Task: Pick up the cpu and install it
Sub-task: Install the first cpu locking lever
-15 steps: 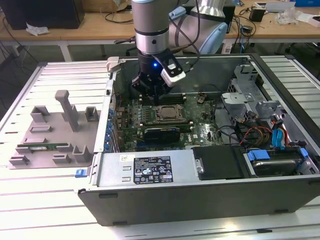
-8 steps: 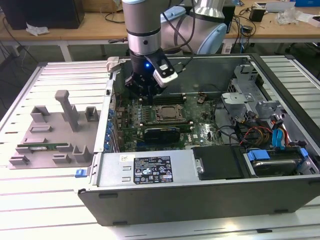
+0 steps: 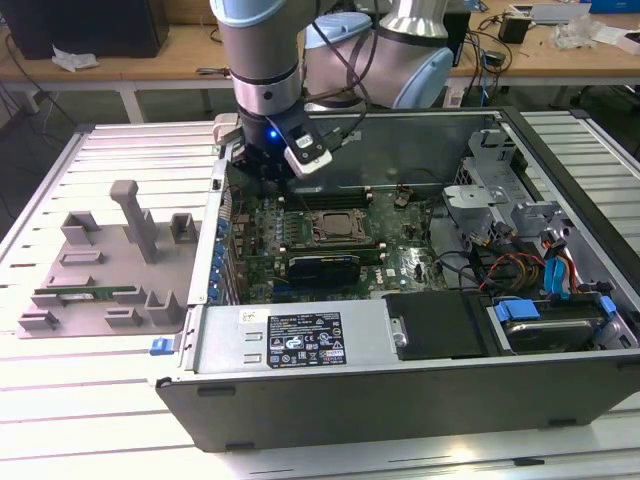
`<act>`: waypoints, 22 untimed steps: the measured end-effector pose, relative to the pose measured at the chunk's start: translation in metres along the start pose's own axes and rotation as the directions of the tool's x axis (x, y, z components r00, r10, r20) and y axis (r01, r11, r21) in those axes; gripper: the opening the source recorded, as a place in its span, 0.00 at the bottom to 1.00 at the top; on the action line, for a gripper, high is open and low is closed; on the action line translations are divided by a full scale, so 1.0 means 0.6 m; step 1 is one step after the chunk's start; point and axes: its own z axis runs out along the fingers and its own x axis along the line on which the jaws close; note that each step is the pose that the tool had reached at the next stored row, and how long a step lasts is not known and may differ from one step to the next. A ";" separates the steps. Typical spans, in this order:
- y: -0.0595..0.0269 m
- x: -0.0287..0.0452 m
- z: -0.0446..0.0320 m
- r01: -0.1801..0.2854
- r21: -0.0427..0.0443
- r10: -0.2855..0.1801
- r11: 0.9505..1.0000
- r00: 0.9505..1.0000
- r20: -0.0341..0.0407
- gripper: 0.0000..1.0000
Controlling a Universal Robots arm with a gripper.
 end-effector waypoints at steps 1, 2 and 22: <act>-0.001 -0.013 0.000 0.000 0.000 0.000 1.000 1.000 0.000 0.11; -0.001 -0.017 0.001 0.000 0.000 0.000 1.000 1.000 0.000 0.11; -0.006 -0.088 0.005 0.000 0.000 0.000 1.000 1.000 0.000 0.11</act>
